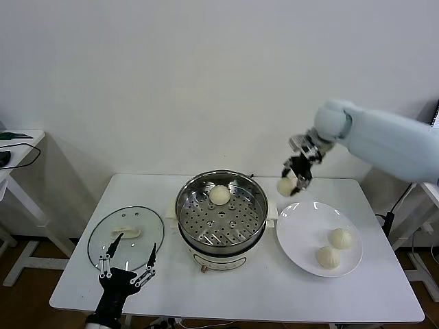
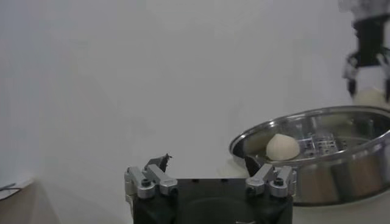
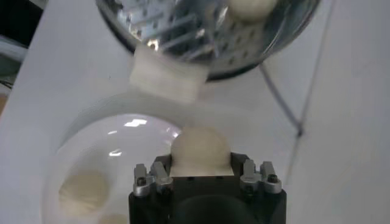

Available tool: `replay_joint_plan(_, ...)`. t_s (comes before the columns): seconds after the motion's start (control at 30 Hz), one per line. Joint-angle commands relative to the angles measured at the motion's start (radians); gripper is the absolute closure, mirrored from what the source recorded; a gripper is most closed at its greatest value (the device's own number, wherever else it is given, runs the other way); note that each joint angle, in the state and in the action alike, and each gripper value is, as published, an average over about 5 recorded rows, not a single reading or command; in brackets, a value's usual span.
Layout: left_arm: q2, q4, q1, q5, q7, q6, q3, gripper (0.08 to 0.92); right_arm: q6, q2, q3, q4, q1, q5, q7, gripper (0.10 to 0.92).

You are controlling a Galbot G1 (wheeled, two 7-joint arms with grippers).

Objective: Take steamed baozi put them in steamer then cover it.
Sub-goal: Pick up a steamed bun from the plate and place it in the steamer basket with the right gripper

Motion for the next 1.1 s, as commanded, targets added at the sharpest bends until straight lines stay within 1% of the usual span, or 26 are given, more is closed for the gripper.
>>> replay_joint_plan(0.03, 0.0, -0.006, -0.002, 0.0, 0.0, -0.001, 0.002, 0.177, -0.098, 0.234, -0.076, 0.097, 0.155, 0.206, 0.033, 0.381)
replay_joint_plan(0.13, 0.0, -0.005, -0.005, -0.001, -0.001, -0.001, 0.003, 0.177, -0.147, 0.304, -0.103, 0.116, 0.125, 0.259, 0.103, 0.381)
replay_joint_plan(0.23, -0.001, 0.003, -0.016, -0.003, 0.0, -0.002, 0.008, 0.177, -0.179, 0.363, -0.135, 0.115, 0.096, 0.281, 0.164, 0.381)
replay_joint_plan(0.47, -0.008, 0.021, -0.04, -0.024, 0.001, -0.003, 0.002, 0.177, -0.221, 0.469, -0.194, 0.033, 0.032, 0.295, 0.267, 0.392)
replay_joint_plan(0.63, -0.002, 0.018, -0.041, -0.035, 0.001, -0.003, -0.012, 0.177, -0.223, 0.523, -0.213, -0.024, -0.006, 0.291, 0.285, 0.397)
replay_joint_plan(1.1, -0.001, 0.02, -0.038, -0.04, 0.0, -0.005, -0.023, 0.177, -0.232, 0.563, -0.229, -0.048, -0.068, 0.27, 0.295, 0.397)
